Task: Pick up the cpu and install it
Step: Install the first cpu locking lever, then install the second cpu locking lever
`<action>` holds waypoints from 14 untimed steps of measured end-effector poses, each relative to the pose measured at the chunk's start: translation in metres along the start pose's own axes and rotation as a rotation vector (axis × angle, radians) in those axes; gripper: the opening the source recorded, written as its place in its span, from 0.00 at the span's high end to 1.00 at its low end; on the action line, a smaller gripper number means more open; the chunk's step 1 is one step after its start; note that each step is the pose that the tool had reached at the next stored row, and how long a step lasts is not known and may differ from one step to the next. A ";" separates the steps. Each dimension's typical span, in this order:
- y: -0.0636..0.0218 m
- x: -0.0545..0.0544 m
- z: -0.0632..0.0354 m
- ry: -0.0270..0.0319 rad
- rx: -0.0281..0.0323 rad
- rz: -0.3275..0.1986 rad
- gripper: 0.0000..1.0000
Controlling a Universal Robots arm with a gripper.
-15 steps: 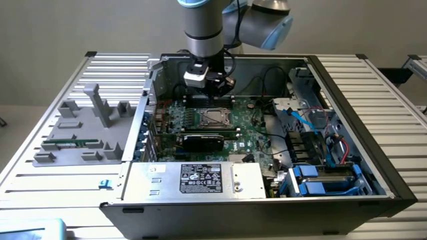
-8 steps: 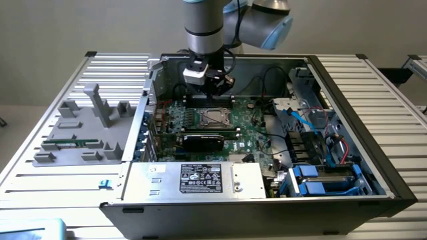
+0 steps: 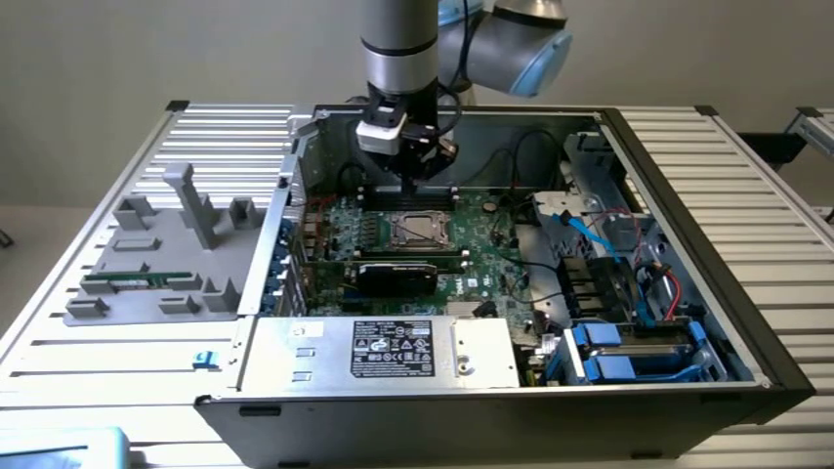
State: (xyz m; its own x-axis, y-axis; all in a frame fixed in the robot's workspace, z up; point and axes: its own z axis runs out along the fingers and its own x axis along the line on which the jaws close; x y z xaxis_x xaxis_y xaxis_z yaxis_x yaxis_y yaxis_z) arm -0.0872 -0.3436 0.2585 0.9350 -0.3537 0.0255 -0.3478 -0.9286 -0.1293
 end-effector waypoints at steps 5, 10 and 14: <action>-0.0013 0.000 -0.0099 -0.0072 -0.0065 0.001 0.89; -0.0013 0.000 -0.0099 -0.0073 -0.0063 0.001 0.89; -0.0013 0.000 -0.0099 -0.0073 -0.0064 0.001 0.89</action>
State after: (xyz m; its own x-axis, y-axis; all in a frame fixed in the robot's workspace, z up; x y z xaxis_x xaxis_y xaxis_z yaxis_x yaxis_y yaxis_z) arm -0.0871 -0.3436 0.2684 0.9352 -0.3536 0.0182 -0.3489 -0.9291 -0.1230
